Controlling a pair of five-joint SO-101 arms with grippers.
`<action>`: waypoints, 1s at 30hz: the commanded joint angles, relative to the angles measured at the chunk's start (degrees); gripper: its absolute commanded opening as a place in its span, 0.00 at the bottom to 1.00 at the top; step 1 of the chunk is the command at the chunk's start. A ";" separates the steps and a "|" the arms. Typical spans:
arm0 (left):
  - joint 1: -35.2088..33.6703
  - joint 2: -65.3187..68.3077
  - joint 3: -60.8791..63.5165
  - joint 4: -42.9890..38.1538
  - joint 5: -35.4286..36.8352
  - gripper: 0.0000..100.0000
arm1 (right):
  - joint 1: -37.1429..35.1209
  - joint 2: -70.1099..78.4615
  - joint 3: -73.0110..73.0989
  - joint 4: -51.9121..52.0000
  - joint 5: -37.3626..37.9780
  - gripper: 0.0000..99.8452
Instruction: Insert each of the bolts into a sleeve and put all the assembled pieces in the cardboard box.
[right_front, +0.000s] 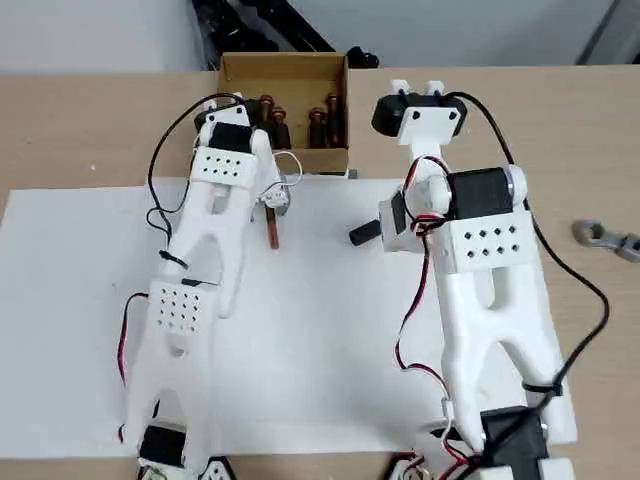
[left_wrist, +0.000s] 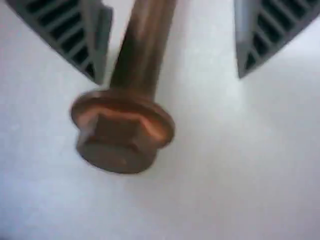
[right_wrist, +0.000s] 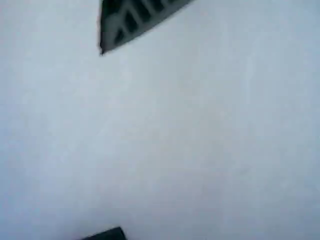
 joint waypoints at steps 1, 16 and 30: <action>0.53 2.02 -4.00 -0.09 0.53 0.17 | 0.75 -1.98 -0.26 -1.10 -0.35 0.14; 0.53 2.55 -3.38 2.81 -1.85 0.01 | 0.57 -1.98 -0.18 -0.75 -0.53 0.14; 5.36 -40.53 32.40 2.20 -12.57 0.01 | -0.22 -1.98 10.37 -7.60 -12.75 0.14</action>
